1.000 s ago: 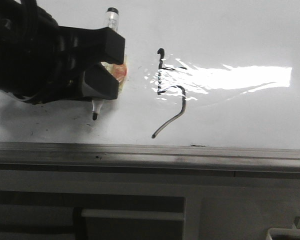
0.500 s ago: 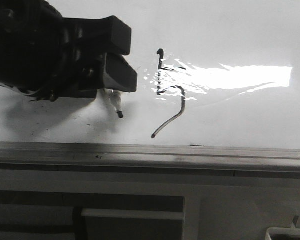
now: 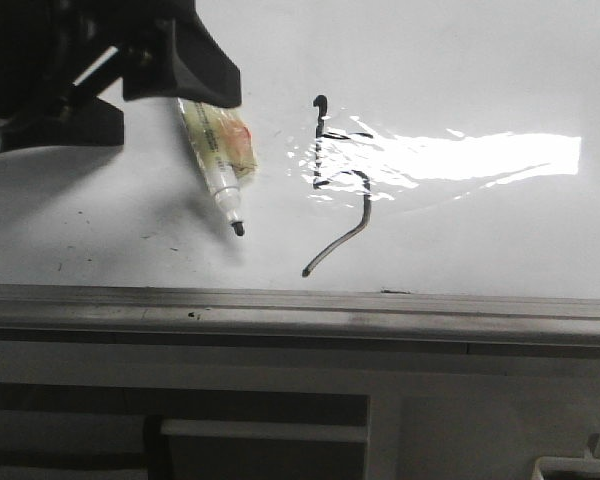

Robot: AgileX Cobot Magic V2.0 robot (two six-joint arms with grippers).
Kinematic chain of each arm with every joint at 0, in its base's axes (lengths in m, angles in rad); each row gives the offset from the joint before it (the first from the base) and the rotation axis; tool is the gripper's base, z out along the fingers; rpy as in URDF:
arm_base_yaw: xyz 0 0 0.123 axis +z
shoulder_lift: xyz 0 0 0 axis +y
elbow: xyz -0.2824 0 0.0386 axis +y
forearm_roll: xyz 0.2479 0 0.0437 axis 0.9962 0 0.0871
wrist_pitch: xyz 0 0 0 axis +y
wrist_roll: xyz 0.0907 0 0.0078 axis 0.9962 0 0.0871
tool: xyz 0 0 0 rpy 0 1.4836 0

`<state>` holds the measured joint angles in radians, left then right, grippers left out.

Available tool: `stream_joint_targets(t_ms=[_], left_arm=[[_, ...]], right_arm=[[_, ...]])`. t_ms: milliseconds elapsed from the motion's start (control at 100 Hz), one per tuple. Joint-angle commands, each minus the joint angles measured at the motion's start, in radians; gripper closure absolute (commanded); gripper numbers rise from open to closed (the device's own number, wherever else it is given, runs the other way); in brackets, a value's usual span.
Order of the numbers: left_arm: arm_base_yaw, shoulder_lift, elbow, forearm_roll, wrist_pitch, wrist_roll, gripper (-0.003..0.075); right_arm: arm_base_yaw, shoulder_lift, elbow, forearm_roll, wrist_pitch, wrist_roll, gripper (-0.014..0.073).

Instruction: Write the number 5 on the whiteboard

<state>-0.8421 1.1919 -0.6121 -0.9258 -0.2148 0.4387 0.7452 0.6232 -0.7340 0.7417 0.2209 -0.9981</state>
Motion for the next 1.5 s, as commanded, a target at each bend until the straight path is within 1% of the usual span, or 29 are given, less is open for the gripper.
stream_joint_targets(t_ms=[0,40,90,140,180,270,350,380,430,540,630,740,830,1440,1490], left_arm=[[0.001,-0.085,-0.022,0.005,-0.026,0.010,0.0159],[0.001,-0.124,-0.022,0.007,-0.015,0.052,0.0192],[0.001,-0.178,-0.014,0.007,-0.008,0.123,0.0262],[0.001,-0.243,0.000,0.007,-0.006,0.191,0.0360],[0.001,-0.304,0.016,0.007,-0.008,0.246,0.0417],[0.009,-0.437,0.058,0.007,-0.006,0.346,0.0570],[0.016,-0.576,0.112,0.007,-0.006,0.399,0.0708],[0.016,-0.621,0.132,0.009,-0.006,0.414,0.0742],[0.016,-0.695,0.166,0.011,-0.006,0.430,0.0740],[0.017,-0.834,0.237,0.011,-0.006,0.430,0.0741],[0.017,-0.913,0.281,0.011,-0.006,0.430,0.0741],[0.017,-0.970,0.324,0.005,-0.006,0.428,0.0741],[0.017,-0.979,0.336,-0.012,-0.006,0.428,0.0741],[0.017,-0.979,0.346,-0.016,-0.008,0.428,0.0741],[0.017,-0.979,0.357,0.013,-0.036,0.444,0.0741]], right_arm=[[-0.006,-0.012,-0.034,0.015,-0.054,-0.007,0.0657],[-0.006,-0.022,-0.031,0.002,-0.054,-0.007,0.0657],[-0.006,-0.044,-0.021,-0.031,-0.054,-0.007,0.0657],[-0.008,-0.075,0.000,-0.066,-0.052,-0.007,0.0657],[-0.013,-0.108,0.024,-0.096,-0.053,-0.007,0.0657],[-0.036,-0.193,0.103,-0.116,-0.076,-0.007,0.0657],[-0.077,-0.292,0.192,-0.132,-0.113,-0.007,0.0657],[-0.093,-0.325,0.226,-0.144,-0.127,-0.007,0.0657],[-0.124,-0.383,0.297,-0.162,-0.148,-0.007,0.0657],[-0.179,-0.498,0.414,-0.157,-0.194,-0.007,0.0657],[-0.188,-0.566,0.477,-0.126,-0.195,-0.007,0.0657],[-0.188,-0.608,0.513,-0.049,-0.186,-0.007,0.0657],[-0.188,-0.610,0.525,0.024,-0.179,-0.007,0.0657],[-0.188,-0.610,0.527,0.024,-0.181,-0.007,0.0657],[-0.188,-0.610,0.527,0.024,-0.181,-0.007,0.0657]])
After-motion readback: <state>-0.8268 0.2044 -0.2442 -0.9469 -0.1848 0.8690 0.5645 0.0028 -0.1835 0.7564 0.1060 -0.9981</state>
